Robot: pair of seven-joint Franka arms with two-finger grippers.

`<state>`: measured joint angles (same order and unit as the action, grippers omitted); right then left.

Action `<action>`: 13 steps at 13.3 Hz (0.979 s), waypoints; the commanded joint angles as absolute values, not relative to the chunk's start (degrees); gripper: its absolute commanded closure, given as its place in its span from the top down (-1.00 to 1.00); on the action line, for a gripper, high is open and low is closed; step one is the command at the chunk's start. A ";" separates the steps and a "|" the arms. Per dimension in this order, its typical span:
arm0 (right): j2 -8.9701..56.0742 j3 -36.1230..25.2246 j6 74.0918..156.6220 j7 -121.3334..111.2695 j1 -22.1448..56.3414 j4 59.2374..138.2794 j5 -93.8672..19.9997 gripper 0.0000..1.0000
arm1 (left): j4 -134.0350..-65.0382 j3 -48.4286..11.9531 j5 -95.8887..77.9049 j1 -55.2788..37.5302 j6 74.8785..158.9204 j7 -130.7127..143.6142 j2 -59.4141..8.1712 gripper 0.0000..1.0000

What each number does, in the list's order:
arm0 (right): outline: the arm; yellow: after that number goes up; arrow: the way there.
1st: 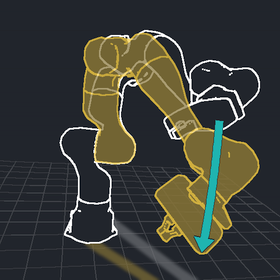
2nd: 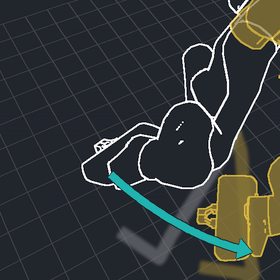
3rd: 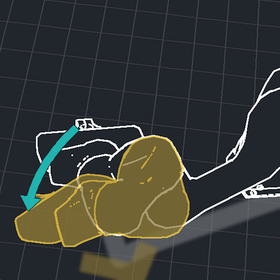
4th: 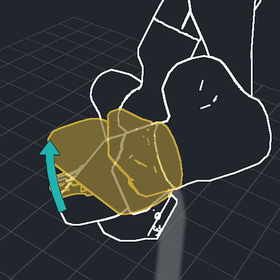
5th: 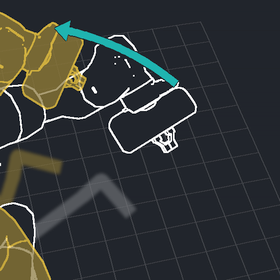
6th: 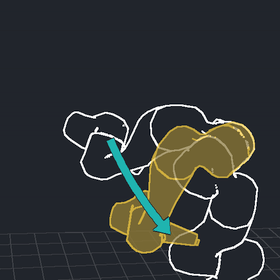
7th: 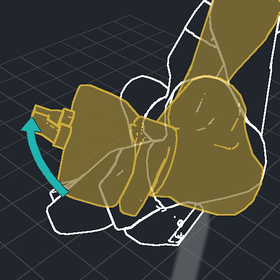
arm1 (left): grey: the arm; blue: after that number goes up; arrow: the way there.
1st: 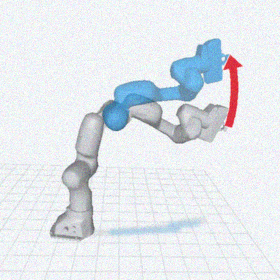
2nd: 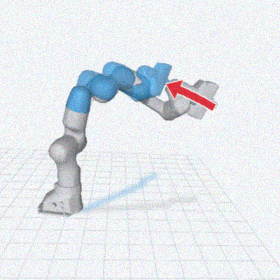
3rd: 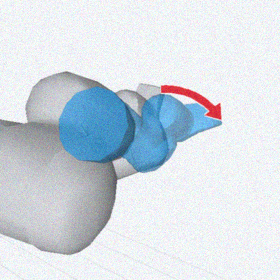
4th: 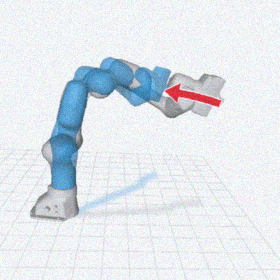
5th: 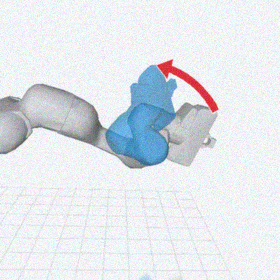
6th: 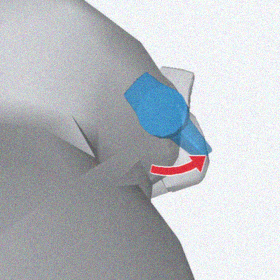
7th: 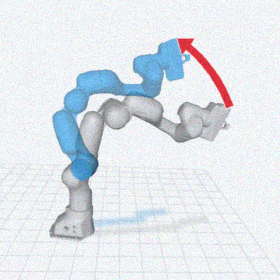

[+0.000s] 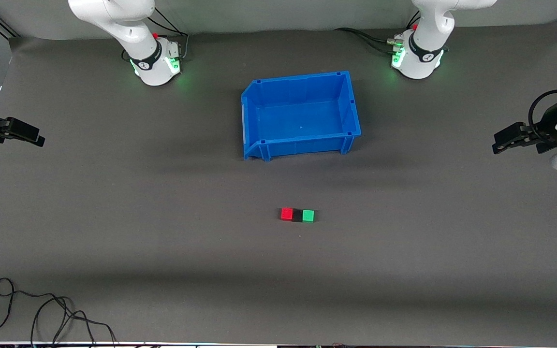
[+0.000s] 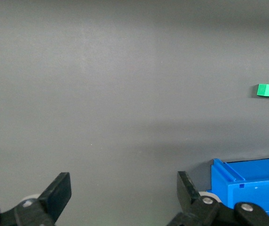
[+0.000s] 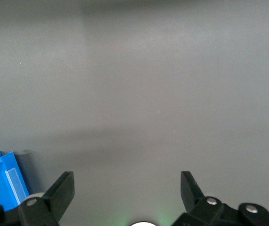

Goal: Attach green and red cubes to black cube

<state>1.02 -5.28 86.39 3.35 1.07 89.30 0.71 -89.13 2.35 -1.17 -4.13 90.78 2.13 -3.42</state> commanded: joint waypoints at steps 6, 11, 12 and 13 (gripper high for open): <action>-0.79 -4.22 89.03 2.99 -0.44 90.88 1.06 0.99 | -88.59 3.25 1.76 -5.80 88.42 1.49 -2.90 1.00; -0.62 -4.22 89.03 3.78 -0.44 91.41 -3.08 0.99 | -88.24 3.25 1.58 -5.80 87.45 1.58 -3.25 1.00; -0.62 -4.22 89.03 3.78 -0.44 91.32 -3.08 0.99 | -88.24 3.25 1.41 -5.80 87.54 1.58 -3.25 1.00; -0.62 -4.22 89.03 3.78 -0.53 91.32 -3.08 0.99 | -88.24 3.25 1.23 -5.80 87.54 1.58 -3.34 1.00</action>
